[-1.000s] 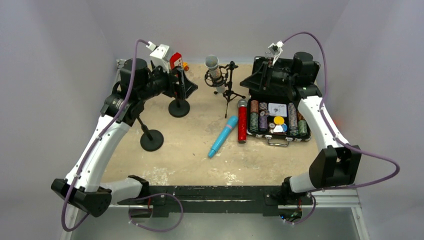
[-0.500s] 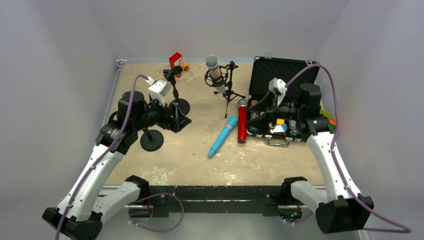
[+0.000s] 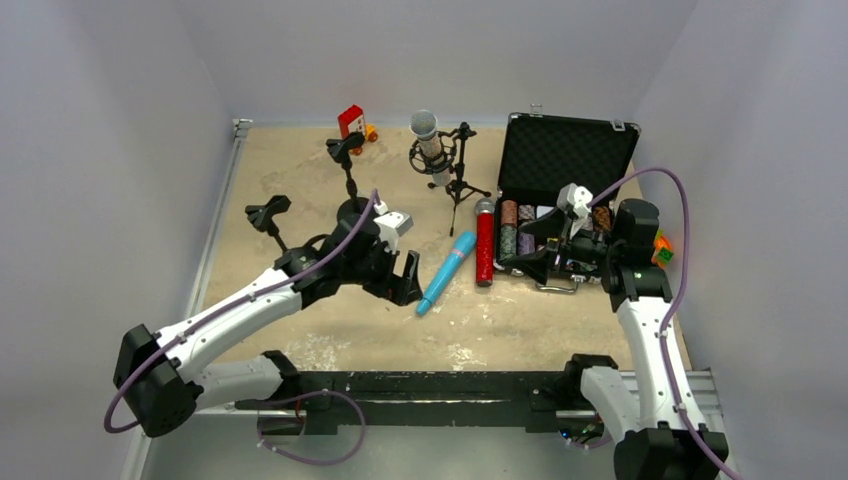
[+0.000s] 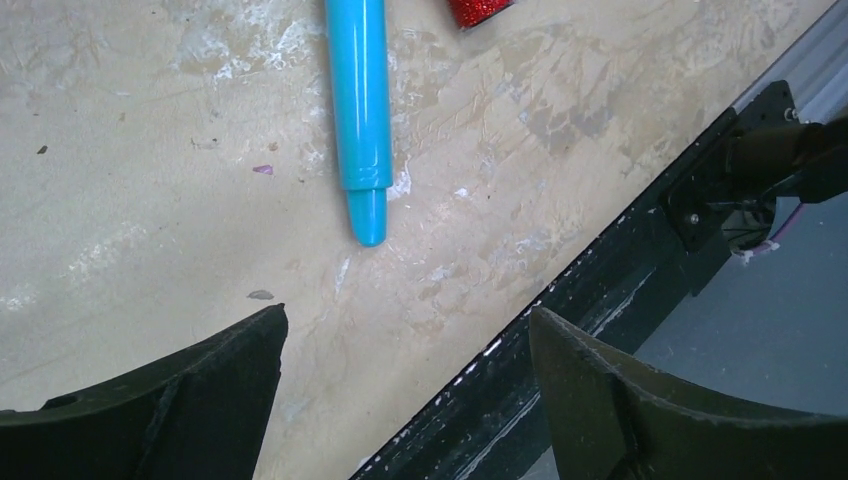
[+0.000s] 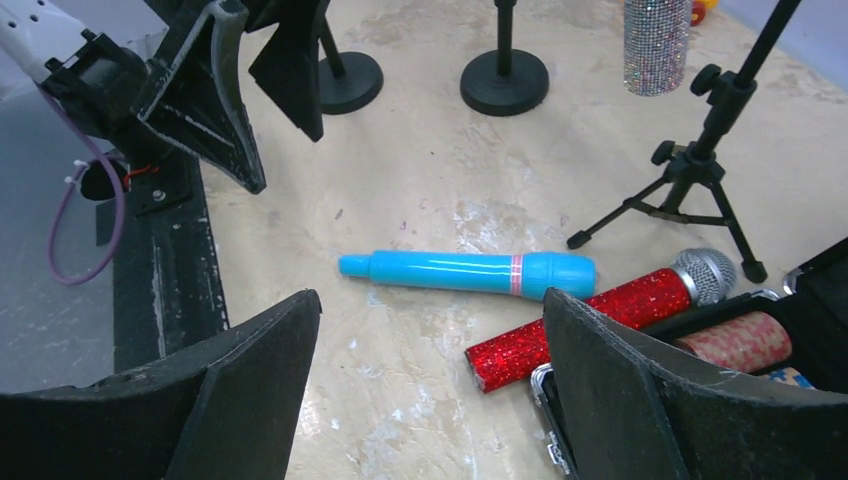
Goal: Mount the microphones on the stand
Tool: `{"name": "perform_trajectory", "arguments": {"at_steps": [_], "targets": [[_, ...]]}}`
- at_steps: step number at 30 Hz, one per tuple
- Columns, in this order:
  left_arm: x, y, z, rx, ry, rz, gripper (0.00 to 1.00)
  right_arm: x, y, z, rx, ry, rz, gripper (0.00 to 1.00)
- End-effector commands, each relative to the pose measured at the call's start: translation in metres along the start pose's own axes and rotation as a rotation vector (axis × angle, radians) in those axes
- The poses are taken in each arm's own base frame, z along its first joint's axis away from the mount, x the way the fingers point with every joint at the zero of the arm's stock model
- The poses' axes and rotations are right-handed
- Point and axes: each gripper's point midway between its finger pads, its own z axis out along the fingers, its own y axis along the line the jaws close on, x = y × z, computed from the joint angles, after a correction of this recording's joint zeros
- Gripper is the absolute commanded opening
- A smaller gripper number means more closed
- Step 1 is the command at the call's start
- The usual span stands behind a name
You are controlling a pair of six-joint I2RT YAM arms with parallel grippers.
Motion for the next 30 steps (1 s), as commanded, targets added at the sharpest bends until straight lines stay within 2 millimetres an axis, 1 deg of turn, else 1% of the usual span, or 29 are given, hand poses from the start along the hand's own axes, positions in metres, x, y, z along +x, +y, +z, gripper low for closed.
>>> {"name": "perform_trajectory", "arguments": {"at_steps": [1, 3, 5, 10, 13, 14, 17, 18, 21, 23, 24, 26, 27, 28, 29, 30], "targets": [[-0.020, -0.005, 0.009, -0.038, -0.073, -0.021, 0.93, -0.012, -0.006, -0.005, 0.030, -0.036, -0.070, 0.86], [-0.026, -0.004, 0.001, -0.060, -0.092, 0.000, 0.93, -0.013, -0.008, -0.006, 0.039, -0.037, -0.069, 0.86], [-0.037, 0.002, -0.017, -0.112, -0.130, 0.043, 0.93, -0.013, -0.010, -0.007, 0.047, -0.036, -0.064, 0.86], [-0.064, 0.010, -0.089, -0.222, -0.237, 0.183, 0.94, -0.015, -0.010, -0.009, 0.049, -0.038, -0.075, 0.86], [-0.081, 0.021, -0.131, -0.304, -0.295, 0.206, 0.94, -0.017, -0.007, -0.009, 0.038, -0.041, -0.083, 0.86], [-0.088, 0.025, -0.148, -0.330, -0.313, 0.202, 0.94, -0.017, -0.006, -0.009, 0.034, -0.041, -0.083, 0.86], [-0.108, 0.042, -0.181, -0.416, -0.359, 0.188, 0.94, -0.017, -0.005, -0.009, 0.028, -0.042, -0.088, 0.86], [-0.115, 0.045, -0.189, -0.435, -0.371, 0.193, 0.94, -0.018, -0.005, -0.010, 0.027, -0.042, -0.088, 0.86], [-0.139, 0.047, -0.204, -0.472, -0.394, 0.211, 0.94, -0.018, -0.004, -0.010, 0.025, -0.042, -0.089, 0.86], [-0.161, 0.046, -0.210, -0.480, -0.419, 0.231, 0.95, -0.018, -0.005, -0.010, 0.026, -0.043, -0.090, 0.86], [-0.172, 0.048, -0.208, -0.481, -0.422, 0.238, 0.94, -0.018, -0.005, -0.010, 0.025, -0.043, -0.087, 0.86], [-0.192, 0.051, -0.200, -0.453, -0.399, 0.251, 0.94, -0.017, -0.004, -0.010, 0.022, -0.043, -0.086, 0.86], [-0.203, 0.055, -0.196, -0.449, -0.387, 0.244, 0.93, -0.017, -0.004, -0.010, 0.022, -0.043, -0.087, 0.86], [-0.212, 0.061, -0.193, -0.464, -0.368, 0.272, 0.93, -0.017, -0.005, -0.010, 0.024, -0.043, -0.088, 0.86], [-0.220, 0.067, -0.180, -0.456, -0.334, 0.286, 0.93, -0.016, -0.005, -0.010, 0.025, -0.042, -0.087, 0.86], [-0.228, 0.069, -0.175, -0.450, -0.325, 0.305, 0.93, -0.016, -0.005, -0.010, 0.026, -0.042, -0.088, 0.86]]}}
